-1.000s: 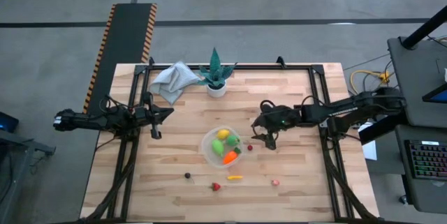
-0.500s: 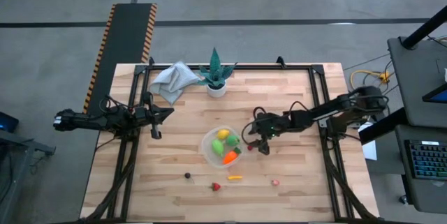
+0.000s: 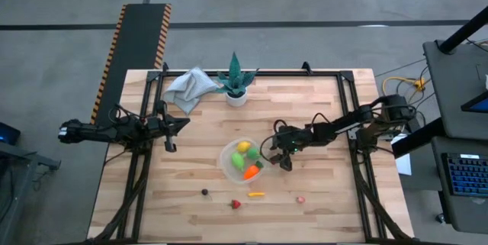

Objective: Pick and placing Produce into tupperware
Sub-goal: Put the red cherry into the bin

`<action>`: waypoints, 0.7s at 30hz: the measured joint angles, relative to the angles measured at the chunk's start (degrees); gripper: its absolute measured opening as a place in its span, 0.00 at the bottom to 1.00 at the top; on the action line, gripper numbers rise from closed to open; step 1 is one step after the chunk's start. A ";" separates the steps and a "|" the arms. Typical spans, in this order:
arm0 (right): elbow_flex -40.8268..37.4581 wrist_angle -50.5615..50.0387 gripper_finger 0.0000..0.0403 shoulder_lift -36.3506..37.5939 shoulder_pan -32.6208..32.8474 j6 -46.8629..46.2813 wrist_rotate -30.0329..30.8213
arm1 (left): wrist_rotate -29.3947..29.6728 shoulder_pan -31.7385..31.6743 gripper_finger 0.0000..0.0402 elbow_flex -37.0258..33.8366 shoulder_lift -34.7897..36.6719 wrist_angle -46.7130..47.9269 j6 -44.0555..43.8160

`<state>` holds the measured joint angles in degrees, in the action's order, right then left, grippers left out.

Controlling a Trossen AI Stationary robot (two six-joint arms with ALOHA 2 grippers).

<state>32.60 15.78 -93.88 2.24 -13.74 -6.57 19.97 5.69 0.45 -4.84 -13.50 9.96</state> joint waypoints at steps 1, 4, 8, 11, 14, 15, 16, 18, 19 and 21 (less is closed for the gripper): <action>0.00 -0.10 0.51 0.16 0.00 0.00 0.01 | 0.00 -0.02 0.00 0.00 -0.02 0.00 0.00; 0.00 0.01 0.44 0.77 0.00 0.04 0.02 | 0.01 -0.02 0.00 0.00 -0.03 0.04 0.00; 0.00 -0.30 0.33 0.82 0.02 0.33 -0.04 | 0.00 0.00 0.00 0.00 -0.02 0.04 0.00; 0.00 -0.39 0.23 0.82 0.26 2.15 -2.22 | 0.00 0.00 0.00 0.00 -0.02 0.04 0.00; 0.00 -0.43 0.11 0.82 0.80 3.55 -2.86 | 0.00 -0.01 0.00 0.01 -0.02 0.04 0.00; 0.00 -0.49 0.07 0.82 0.92 4.07 -2.87 | 0.02 0.00 0.00 0.02 -0.02 0.04 0.00; 0.00 -0.49 0.04 0.82 0.95 4.55 -2.92 | 0.00 0.00 0.00 0.02 -0.02 0.04 0.00; 0.00 -0.45 0.03 0.82 1.14 4.81 -3.02 | 0.00 -0.02 0.00 0.00 -0.02 0.04 0.00; 0.00 -0.47 0.03 0.82 1.16 4.79 -3.04 | 0.00 0.00 0.00 0.00 0.00 0.05 0.00; 0.00 -0.50 0.02 0.98 1.25 4.53 -3.03 | 0.01 -0.01 0.00 0.01 -0.02 0.05 0.00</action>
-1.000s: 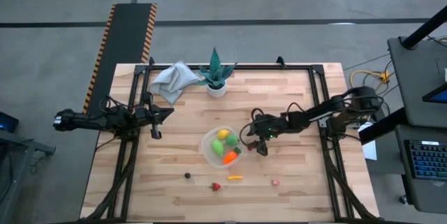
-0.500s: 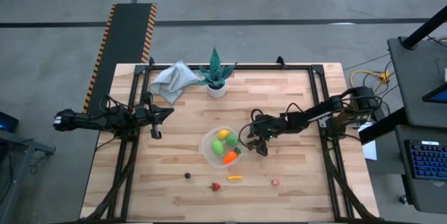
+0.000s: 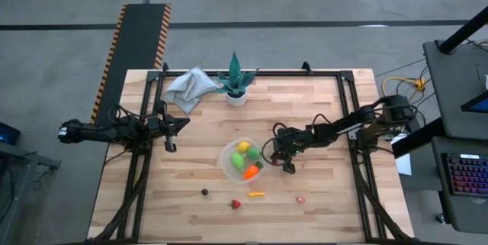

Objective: Pick and placing Produce into tupperware
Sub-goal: Put the red cherry into the bin

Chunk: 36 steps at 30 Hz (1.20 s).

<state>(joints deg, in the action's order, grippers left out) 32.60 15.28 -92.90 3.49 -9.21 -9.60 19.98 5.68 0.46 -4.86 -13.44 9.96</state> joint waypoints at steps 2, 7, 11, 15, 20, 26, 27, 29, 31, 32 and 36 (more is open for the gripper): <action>0.09 -0.48 0.02 0.75 0.00 -0.51 -0.02 | 0.01 0.01 0.00 -0.01 0.00 0.01 0.00; 3.03 -5.92 0.02 5.11 0.19 -1.04 -0.86 | -0.01 0.01 0.00 0.01 0.00 0.01 0.00; 6.21 -11.25 0.02 9.17 1.11 -0.36 -0.88 | 0.00 0.00 0.00 0.00 0.00 0.01 0.00; 9.62 -11.53 0.02 11.26 2.83 1.96 -0.86 | -0.01 -0.01 0.00 -0.01 0.00 0.01 0.00; 14.53 -9.74 0.02 8.60 4.60 6.91 0.19 | 0.01 0.01 0.00 0.00 0.02 0.00 0.00; 20.46 -9.99 0.02 -0.32 4.61 12.89 0.83 | -0.01 0.00 0.00 0.00 0.02 -0.05 0.00; 21.52 -10.15 0.02 -2.07 4.61 13.65 0.83 | -0.01 0.00 0.00 0.00 0.01 -0.09 0.00; 23.80 -11.02 0.02 -5.42 4.61 14.71 0.82 | -0.01 0.01 0.00 -0.01 0.03 -0.04 -0.01; 26.02 -12.71 0.02 -8.04 4.61 15.16 0.80 | -0.01 -0.01 0.00 0.01 0.02 -0.07 -0.02; 27.21 -13.72 0.02 -9.33 4.61 15.44 0.85 | -0.01 -0.01 0.00 -0.01 0.02 -0.05 -0.02; 31.03 -17.81 0.02 -12.15 4.63 16.74 0.84 | -0.03 0.01 0.00 -0.01 0.02 -0.08 -0.02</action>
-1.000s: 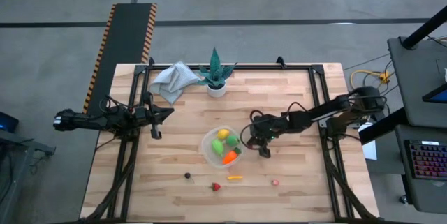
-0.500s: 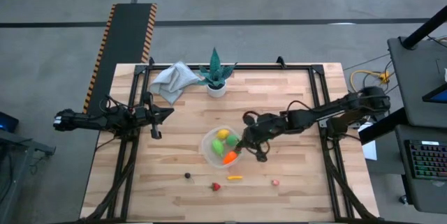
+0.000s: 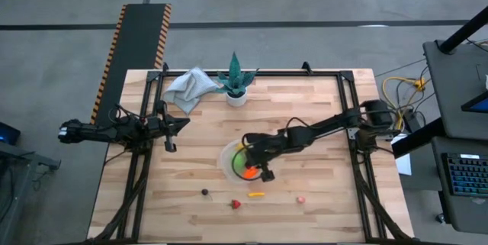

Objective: Pick and placing Produce into tupperware
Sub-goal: Put the red cherry into the bin, then put the peach into the bin

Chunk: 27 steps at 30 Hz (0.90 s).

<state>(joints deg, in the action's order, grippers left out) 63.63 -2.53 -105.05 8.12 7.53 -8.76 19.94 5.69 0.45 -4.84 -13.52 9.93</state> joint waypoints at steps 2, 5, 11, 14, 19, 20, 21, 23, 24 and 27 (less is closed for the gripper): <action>1.41 -1.95 0.02 -0.65 0.00 0.24 -0.01 | 0.00 0.00 0.00 0.01 0.00 -0.01 0.00; 3.24 -5.94 0.02 -0.73 -0.20 0.66 -0.01 | 0.00 0.00 0.00 0.00 0.02 -0.02 0.00; 3.31 -7.08 0.03 -0.21 -0.26 3.15 -0.13 | 0.00 -0.01 0.00 0.00 0.00 0.01 0.00; 3.31 -7.03 0.07 -0.11 -0.26 3.63 -0.17 | 0.00 0.00 0.00 0.02 0.00 0.00 0.02; 3.42 -6.48 0.19 0.01 -0.37 3.67 0.05 | -0.01 -0.02 0.00 0.02 0.00 -0.01 0.00; 3.42 -6.38 0.21 0.12 -0.44 3.67 0.16 | 0.00 0.00 0.00 0.00 0.02 -0.02 0.00; 3.42 -6.55 0.23 0.36 -0.54 3.62 0.40 | 0.00 0.00 0.00 0.00 0.00 -0.02 0.00; 3.43 -7.59 0.28 1.16 -0.68 2.85 1.19 | -0.02 -0.02 0.00 0.00 0.00 -0.02 0.00; 3.44 -8.88 0.30 1.97 -0.83 2.76 1.54 | -0.01 -0.02 0.00 0.00 0.00 -0.01 0.00; 3.40 -13.86 0.34 5.54 -0.89 0.74 7.59 | -0.02 -0.02 0.00 0.00 0.01 -0.02 0.00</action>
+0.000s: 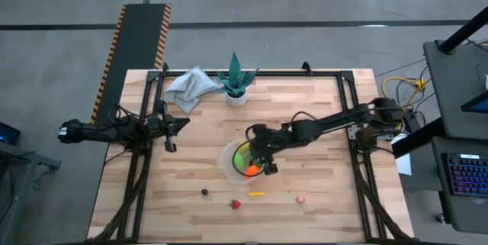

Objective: Pick and placing Produce into tupperware
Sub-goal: Put the peach into the bin

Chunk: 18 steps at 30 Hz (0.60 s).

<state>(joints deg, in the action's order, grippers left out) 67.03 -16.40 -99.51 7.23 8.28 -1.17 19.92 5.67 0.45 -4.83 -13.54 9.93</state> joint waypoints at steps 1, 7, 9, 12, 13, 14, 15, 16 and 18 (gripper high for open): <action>-0.11 -2.28 0.36 1.49 0.03 -0.48 2.28 | 0.00 0.00 0.00 0.00 0.01 0.02 0.00; -1.10 -11.83 0.40 11.11 1.37 -6.81 2.46 | 0.00 0.00 0.00 0.01 -0.01 -0.01 0.00; -1.27 -13.13 0.40 14.18 3.74 -8.44 1.33 | 0.00 0.00 0.00 0.00 0.06 -0.01 0.00; -1.52 -15.11 0.40 18.18 8.91 -8.90 3.23 | 0.00 0.02 0.00 0.01 0.03 0.00 0.07; -1.54 -15.55 0.39 19.47 10.88 -9.50 5.59 | -0.01 0.01 0.00 0.00 0.07 -0.08 0.15; -1.54 -16.43 0.39 20.73 13.06 -10.42 8.48 | 0.00 0.00 0.00 0.01 0.10 -0.08 0.41; -1.54 -17.91 0.38 21.88 15.12 -11.63 11.28 | -0.03 0.02 0.00 0.00 0.07 -0.07 0.50; -1.54 -19.78 0.38 23.02 17.00 -13.18 14.09 | -0.09 0.00 0.00 0.01 0.01 -0.10 0.51; -1.79 -23.04 0.37 24.69 20.87 -18.56 18.81 | -0.13 0.02 0.00 0.02 0.04 -0.05 0.54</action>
<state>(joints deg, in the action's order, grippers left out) 65.24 -39.44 -74.82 28.10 -10.28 17.64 19.79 5.69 0.47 -4.79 -13.59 10.48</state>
